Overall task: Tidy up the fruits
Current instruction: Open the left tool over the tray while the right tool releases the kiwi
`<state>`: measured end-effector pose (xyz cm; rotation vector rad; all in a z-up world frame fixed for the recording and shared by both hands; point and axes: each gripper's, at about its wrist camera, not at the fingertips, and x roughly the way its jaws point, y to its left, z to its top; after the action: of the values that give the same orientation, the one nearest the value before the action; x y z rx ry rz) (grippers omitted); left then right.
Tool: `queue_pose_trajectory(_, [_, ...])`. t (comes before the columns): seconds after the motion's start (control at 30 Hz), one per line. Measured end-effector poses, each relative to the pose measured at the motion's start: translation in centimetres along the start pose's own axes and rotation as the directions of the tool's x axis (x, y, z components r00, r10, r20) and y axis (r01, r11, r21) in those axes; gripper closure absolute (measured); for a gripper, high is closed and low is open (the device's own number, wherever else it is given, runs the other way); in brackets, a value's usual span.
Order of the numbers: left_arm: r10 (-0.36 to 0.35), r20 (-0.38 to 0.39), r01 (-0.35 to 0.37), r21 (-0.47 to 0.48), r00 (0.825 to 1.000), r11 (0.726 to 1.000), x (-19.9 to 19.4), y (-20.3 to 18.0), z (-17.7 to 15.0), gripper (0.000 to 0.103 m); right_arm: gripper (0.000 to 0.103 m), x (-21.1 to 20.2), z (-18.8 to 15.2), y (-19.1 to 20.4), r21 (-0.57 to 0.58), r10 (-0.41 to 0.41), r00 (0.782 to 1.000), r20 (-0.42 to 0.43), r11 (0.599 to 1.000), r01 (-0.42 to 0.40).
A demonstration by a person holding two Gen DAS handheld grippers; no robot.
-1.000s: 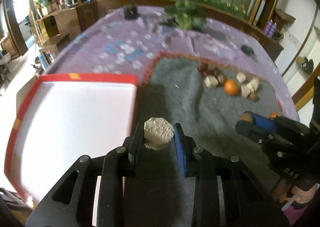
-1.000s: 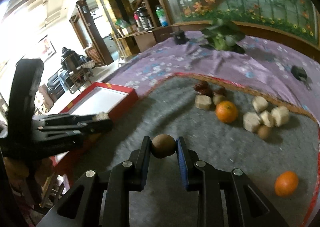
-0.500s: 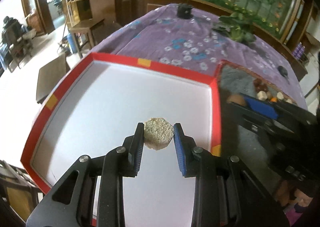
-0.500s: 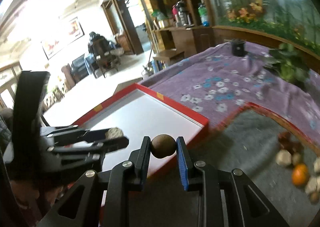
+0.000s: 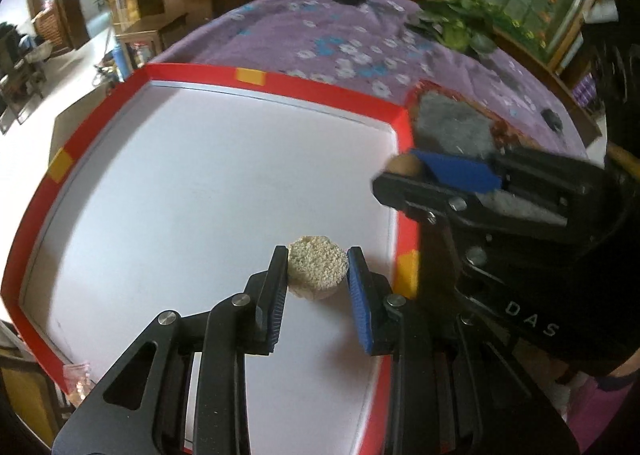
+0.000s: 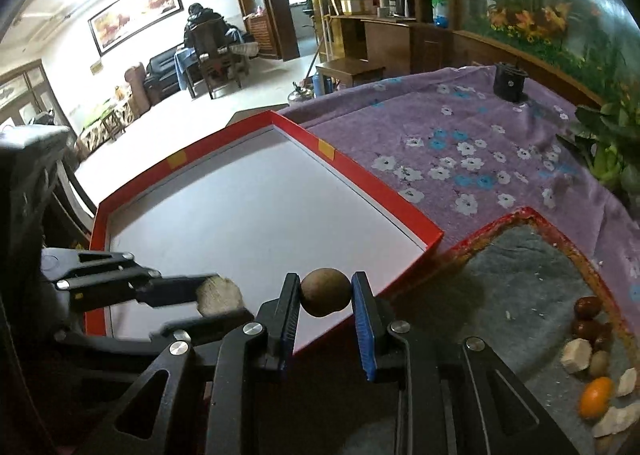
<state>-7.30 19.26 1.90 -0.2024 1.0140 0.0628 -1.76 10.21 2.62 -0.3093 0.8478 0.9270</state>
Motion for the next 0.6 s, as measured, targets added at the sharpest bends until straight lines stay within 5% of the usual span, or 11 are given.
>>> queue_pose_trajectory(0.17, [-0.014,-0.012,0.014,-0.025,1.0,1.0,0.1,0.0,0.1,0.071,0.079,0.7,0.5,0.9,-0.076,-0.07,0.997,-0.02,0.995,0.068])
queue_pose_trajectory(0.3, [0.003,-0.005,-0.004,-0.043,1.0,0.999,-0.2,0.2,0.1,0.049,0.078,1.3,0.9,0.7,-0.049,-0.036,0.999,-0.022,0.998,0.035])
queue_pose_trajectory(0.4, [0.035,0.016,-0.034,-0.042,0.999,0.999,-0.7,0.4,0.1,0.046,0.077,1.1,0.8,0.2,-0.022,-0.04,0.999,-0.018,0.999,0.04])
queue_pose_trajectory(0.47, [0.055,0.024,-0.054,-0.041,0.998,0.998,-0.7,0.5,0.1,0.038,0.073,0.2,0.5,-0.4,0.006,-0.029,1.0,0.009,1.0,0.029])
queue_pose_trajectory(0.6, [0.07,0.047,-0.069,-0.034,0.996,0.997,-1.0,-0.2,0.0,0.038,0.067,-2.5,-0.5,-1.0,0.063,-0.028,0.996,0.08,0.998,0.023])
